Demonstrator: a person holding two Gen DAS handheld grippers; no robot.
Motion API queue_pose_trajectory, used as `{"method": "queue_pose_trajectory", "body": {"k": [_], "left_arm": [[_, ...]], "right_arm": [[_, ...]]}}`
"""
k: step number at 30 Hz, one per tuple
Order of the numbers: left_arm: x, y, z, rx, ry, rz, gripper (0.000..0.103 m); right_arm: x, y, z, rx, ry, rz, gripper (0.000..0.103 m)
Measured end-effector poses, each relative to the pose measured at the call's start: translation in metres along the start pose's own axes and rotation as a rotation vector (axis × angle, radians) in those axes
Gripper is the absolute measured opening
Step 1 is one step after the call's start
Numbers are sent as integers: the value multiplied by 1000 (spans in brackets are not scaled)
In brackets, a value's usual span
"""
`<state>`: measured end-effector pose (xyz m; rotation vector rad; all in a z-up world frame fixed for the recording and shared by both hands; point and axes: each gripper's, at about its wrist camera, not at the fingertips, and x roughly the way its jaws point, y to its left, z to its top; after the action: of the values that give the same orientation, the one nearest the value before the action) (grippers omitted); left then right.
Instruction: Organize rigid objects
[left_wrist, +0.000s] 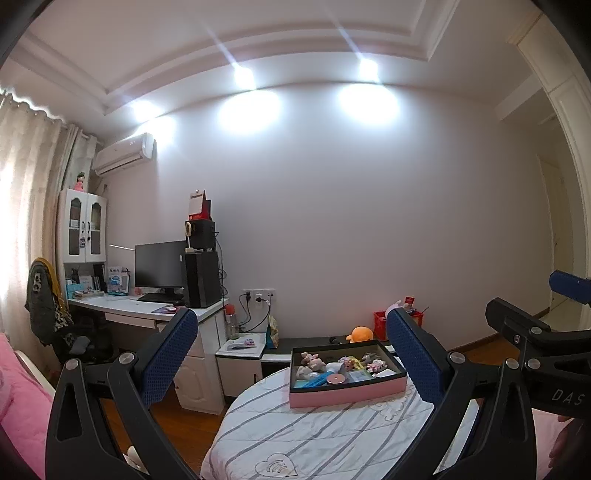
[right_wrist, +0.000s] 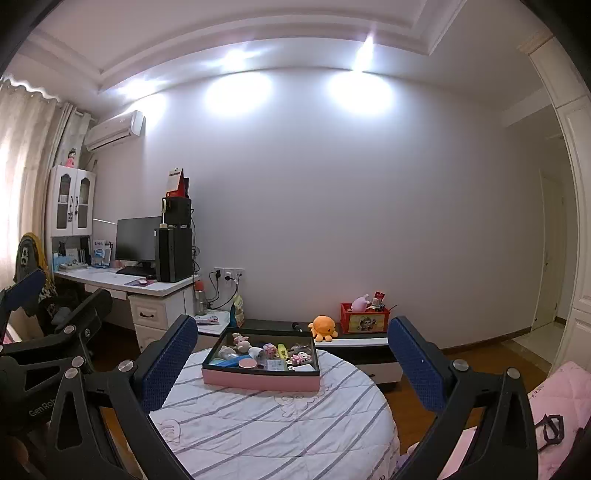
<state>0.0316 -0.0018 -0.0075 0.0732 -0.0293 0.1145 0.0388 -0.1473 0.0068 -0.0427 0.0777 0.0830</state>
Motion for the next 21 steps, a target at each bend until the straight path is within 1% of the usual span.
{"method": "queue_pose_trajectory", "body": {"k": [21], "left_arm": [[0,-1,0,-1,4,4,103]], "right_arm": [[0,-1,1,-8,4,-9,103]]}}
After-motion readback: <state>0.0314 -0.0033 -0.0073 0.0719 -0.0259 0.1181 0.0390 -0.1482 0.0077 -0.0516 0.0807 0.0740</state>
